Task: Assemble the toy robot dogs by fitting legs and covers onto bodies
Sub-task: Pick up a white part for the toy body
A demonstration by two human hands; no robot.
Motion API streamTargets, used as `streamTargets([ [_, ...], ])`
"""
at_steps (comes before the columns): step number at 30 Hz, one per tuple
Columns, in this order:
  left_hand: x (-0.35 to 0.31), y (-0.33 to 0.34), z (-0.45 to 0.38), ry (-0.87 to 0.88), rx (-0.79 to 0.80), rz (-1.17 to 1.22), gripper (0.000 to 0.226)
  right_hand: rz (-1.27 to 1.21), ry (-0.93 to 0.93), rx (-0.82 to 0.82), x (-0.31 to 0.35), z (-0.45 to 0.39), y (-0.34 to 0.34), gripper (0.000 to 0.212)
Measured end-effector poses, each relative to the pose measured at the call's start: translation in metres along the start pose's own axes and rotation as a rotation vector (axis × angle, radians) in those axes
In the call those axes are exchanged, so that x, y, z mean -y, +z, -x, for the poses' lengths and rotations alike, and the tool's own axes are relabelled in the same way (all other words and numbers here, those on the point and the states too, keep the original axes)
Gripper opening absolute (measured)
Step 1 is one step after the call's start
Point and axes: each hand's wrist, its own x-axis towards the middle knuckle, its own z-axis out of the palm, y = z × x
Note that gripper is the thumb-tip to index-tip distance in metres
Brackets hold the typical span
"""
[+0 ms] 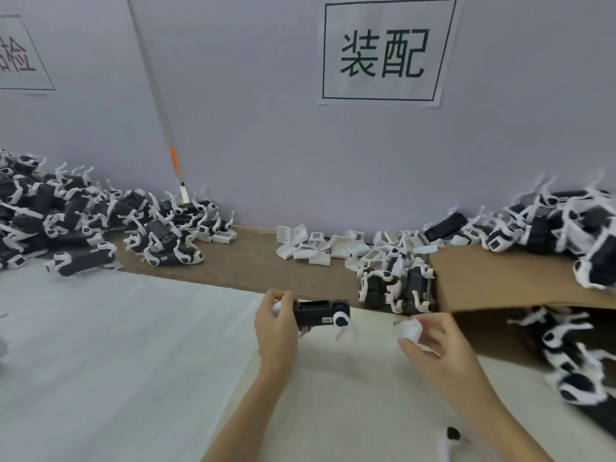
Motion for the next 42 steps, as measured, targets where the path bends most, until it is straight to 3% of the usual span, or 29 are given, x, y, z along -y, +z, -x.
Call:
streamTargets([
  [6, -0.004, 0.014, 0.027, 0.052, 0.142, -0.063, 0.018, -0.133, -0.062, 0.004, 0.022, 0.025, -0.007, 0.035],
  [11, -0.004, 0.026, 0.044, 0.114, 0.241, -0.145, 0.018, 0.001, -0.089, 0.026, 0.027, 0.026, -0.013, 0.022],
  [13, -0.003, 0.027, 0.049, 0.159, 0.276, -0.191, 0.021, -0.135, -0.017, 0.036, 0.027, 0.025, -0.014, 0.031],
  [15, 0.0, 0.027, 0.052, 0.202, 0.305, -0.228, 0.023, -0.425, 0.131, 0.102, 0.027, 0.023, -0.017, 0.03],
  [17, 0.001, 0.028, 0.055, 0.223, 0.326, -0.24, 0.027, -0.538, 0.186, 0.16, 0.024, 0.021, -0.023, 0.044],
  [21, 0.002, 0.03, 0.058, 0.273, 0.343, -0.273, 0.031, -0.439, 0.166, 0.221, 0.022, 0.022, -0.025, 0.043],
  [25, 0.004, 0.029, 0.057, 0.353, 0.365, -0.327, 0.033, -0.372, 0.126, 0.019, 0.018, 0.022, -0.021, 0.039],
  [28, 0.005, 0.029, 0.057, 0.376, 0.383, -0.349, 0.032, -0.27, 0.095, 0.005, 0.013, 0.022, -0.021, 0.024],
  [36, 0.005, 0.028, 0.055, 0.355, 0.368, -0.331, 0.035, -0.271, 0.138, 0.035, 0.01, 0.021, -0.019, 0.048],
  [42, 0.006, 0.028, 0.055, 0.384, 0.4, -0.347, 0.042, -0.115, 0.075, -0.014, 0.017, 0.025, -0.015, 0.03],
])
